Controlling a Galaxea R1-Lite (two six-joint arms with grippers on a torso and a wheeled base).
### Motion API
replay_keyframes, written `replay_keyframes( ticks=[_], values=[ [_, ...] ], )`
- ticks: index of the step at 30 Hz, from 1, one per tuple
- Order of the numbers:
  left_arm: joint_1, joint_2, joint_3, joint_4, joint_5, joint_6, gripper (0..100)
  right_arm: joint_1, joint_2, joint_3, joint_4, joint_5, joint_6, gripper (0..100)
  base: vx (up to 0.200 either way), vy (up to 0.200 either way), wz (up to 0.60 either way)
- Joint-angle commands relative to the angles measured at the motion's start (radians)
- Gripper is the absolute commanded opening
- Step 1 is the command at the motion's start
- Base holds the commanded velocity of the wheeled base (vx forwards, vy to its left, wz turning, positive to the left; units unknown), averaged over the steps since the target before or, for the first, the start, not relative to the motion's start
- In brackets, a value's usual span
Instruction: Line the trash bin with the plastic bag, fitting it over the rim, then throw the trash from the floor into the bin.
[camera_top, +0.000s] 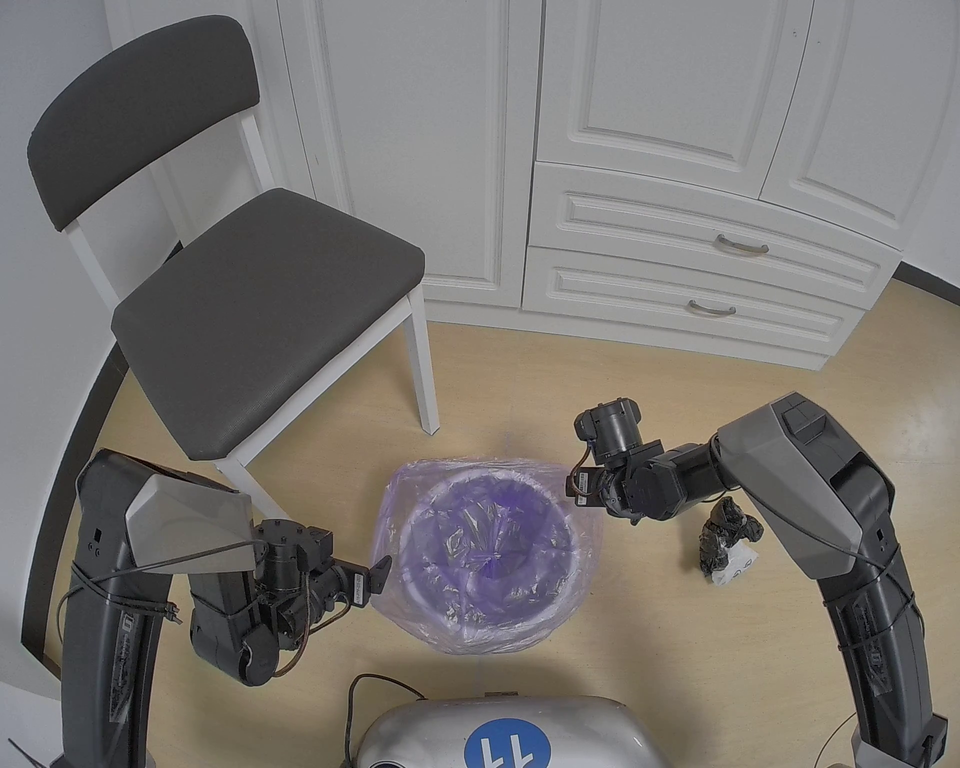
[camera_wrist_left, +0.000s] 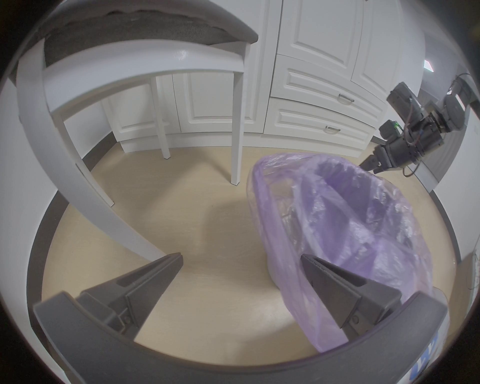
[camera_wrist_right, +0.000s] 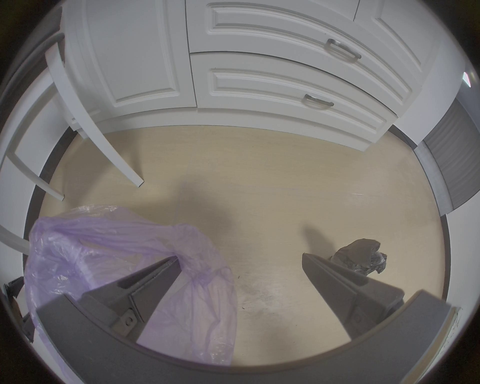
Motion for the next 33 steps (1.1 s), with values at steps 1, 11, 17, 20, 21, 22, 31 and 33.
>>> replay_keyframes(
  ticks=[1,11,17,20,21,22,31,33],
  values=[
    [0.036,0.066,-0.128,0.075,-0.001,-0.003,100,-0.010,0.054,-0.014,-0.023,0.015,0.002,100,0.000,0.000,0.00],
    [0.062,0.089,-0.194,0.165,-0.004,-0.003,100,-0.010,0.086,-0.029,-0.017,0.025,0.000,100,0.000,0.000,0.00],
    [0.062,0.070,-0.239,0.276,-0.008,-0.006,100,-0.010,0.097,-0.039,0.012,0.025,-0.003,100,0.000,0.000,0.00],
    [0.059,0.039,-0.216,0.277,-0.011,-0.006,100,-0.010,0.091,-0.037,0.035,0.025,-0.003,100,0.000,0.000,0.00],
    [0.056,0.009,-0.179,0.271,-0.024,-0.006,100,-0.014,0.083,-0.032,0.043,0.025,-0.003,100,0.000,0.000,0.00],
    [0.053,-0.016,-0.150,0.268,-0.045,-0.006,100,-0.017,0.077,-0.028,0.044,0.025,-0.003,100,0.000,0.000,0.00],
    [-0.002,-0.183,0.088,0.237,-0.145,0.004,100,-0.017,-0.064,0.159,0.030,0.028,-0.067,100,0.000,0.000,0.00],
    [-0.019,-0.197,0.119,0.193,-0.145,0.002,100,-0.017,-0.109,0.196,0.030,0.028,-0.066,100,0.000,0.000,0.00]
  ],
)
